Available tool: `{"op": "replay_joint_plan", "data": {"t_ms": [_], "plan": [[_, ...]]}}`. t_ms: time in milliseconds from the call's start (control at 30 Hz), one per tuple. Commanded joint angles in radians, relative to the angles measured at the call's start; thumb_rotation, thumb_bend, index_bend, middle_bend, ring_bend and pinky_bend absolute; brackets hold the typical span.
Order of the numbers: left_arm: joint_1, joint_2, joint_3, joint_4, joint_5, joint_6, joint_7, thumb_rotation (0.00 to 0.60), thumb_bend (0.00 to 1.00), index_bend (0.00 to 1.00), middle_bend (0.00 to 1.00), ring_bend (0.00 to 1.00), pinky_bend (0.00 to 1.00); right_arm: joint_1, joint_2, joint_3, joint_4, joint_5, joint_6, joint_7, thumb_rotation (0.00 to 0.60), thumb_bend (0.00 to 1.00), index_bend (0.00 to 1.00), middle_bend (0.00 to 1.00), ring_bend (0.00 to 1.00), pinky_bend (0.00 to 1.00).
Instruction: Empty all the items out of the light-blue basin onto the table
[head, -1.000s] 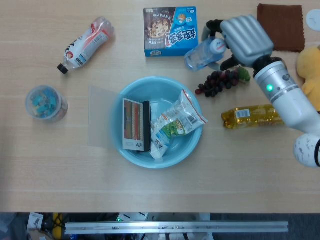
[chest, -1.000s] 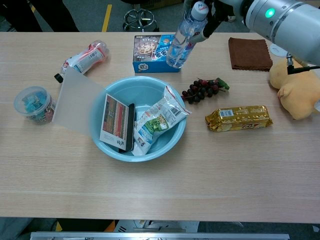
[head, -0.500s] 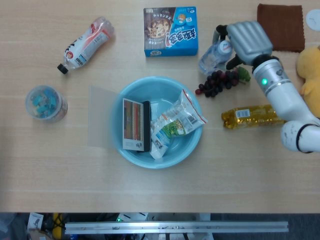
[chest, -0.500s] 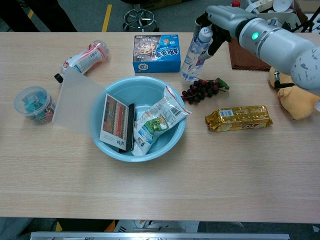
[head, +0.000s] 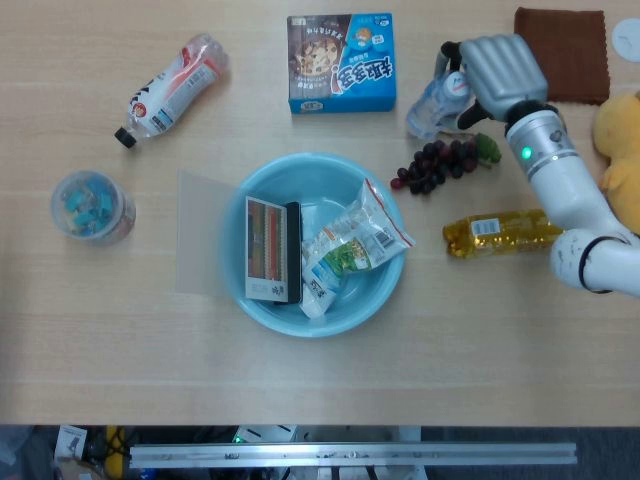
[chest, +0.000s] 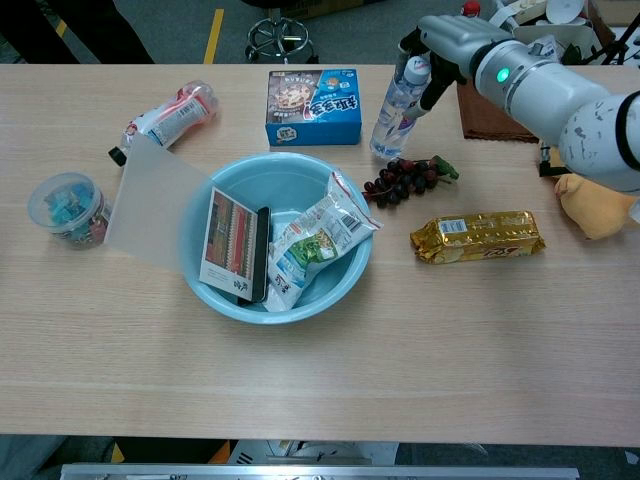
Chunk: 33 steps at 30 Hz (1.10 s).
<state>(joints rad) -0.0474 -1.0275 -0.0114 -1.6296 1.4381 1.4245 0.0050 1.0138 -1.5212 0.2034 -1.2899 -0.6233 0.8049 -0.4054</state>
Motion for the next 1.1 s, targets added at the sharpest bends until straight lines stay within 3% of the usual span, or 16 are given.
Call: {"op": "replay_joint_plan", "data": {"t_ms": [33,233,433,633,833,1100], "plan": [[-0.001,-0.002,0.001,-0.002,0.001,-0.001,0.001,0.6,0.31,0.13,0.23,0.19,0.17,0.0,0.001,-0.005,0.007,0.014,-0.01,-0.013,0.6,0.31,0.6,0.57,0.63,0.79],[0.0,-0.002,0.0,-0.006,-0.001,0.001,0.007,0.6,0.31,0.13,0.23,0.19,0.17,0.002,-0.003,-0.006,0.016,0.029,-0.031,-0.02,0.6,0.31,0.58,0.52,0.57,0.75],[0.002,-0.002,0.002,-0.009,-0.005,0.0,0.013,0.6,0.31,0.13,0.23,0.19,0.17,0.0,0.012,-0.007,0.009,0.025,-0.064,-0.006,0.6,0.3,0.31,0.34,0.36,0.58],[0.002,0.0,0.001,-0.013,-0.001,0.006,0.015,0.6,0.31,0.13,0.23,0.19,0.17,-0.01,0.03,-0.002,-0.01,-0.005,-0.059,0.017,0.6,0.3,0.14,0.23,0.26,0.5],[0.0,0.004,0.0,-0.019,0.005,0.01,0.018,0.6,0.31,0.13,0.23,0.19,0.17,-0.029,0.072,0.01,-0.075,-0.062,-0.028,0.046,0.6,0.3,0.12,0.21,0.24,0.49],[-0.011,0.021,-0.008,-0.022,0.02,0.012,0.02,0.6,0.31,0.13,0.23,0.19,0.17,-0.12,0.202,0.008,-0.271,-0.2,0.098,0.1,0.6,0.3,0.12,0.23,0.24,0.49]]}}
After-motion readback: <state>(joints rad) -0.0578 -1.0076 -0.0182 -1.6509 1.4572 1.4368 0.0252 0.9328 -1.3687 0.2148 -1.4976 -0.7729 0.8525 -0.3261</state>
